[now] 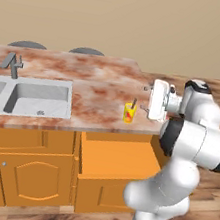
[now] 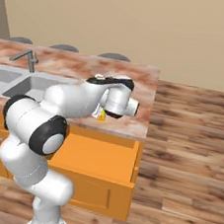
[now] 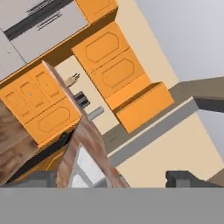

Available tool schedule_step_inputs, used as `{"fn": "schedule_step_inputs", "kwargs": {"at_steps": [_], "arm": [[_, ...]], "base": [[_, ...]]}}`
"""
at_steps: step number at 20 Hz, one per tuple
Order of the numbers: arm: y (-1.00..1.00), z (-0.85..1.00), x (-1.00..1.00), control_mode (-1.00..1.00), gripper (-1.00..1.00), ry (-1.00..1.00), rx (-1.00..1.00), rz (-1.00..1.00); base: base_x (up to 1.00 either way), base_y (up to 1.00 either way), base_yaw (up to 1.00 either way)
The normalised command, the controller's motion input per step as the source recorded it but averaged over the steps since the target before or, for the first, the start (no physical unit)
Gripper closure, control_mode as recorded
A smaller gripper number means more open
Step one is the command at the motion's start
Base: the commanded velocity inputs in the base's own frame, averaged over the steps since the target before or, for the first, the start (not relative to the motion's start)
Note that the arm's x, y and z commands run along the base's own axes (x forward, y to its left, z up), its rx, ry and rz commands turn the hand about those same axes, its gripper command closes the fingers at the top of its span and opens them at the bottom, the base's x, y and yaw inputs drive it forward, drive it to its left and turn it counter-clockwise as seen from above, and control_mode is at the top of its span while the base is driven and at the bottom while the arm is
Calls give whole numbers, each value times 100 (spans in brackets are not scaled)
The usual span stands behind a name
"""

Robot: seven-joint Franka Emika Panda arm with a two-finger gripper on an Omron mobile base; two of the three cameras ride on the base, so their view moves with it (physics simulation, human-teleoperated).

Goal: Pick up the straw from the left drawer and put it inside the smoothie cup.

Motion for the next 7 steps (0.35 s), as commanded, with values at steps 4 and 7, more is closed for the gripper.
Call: {"fn": "schedule_step_inputs", "kwargs": {"at_steps": [4,7], "arm": [[55,75,-66,-100,-100,-23,-15,2],[54,62,-45,-100,-100,-22,-15,0]], "base": [[0,0,0],[0,0,0]]}}
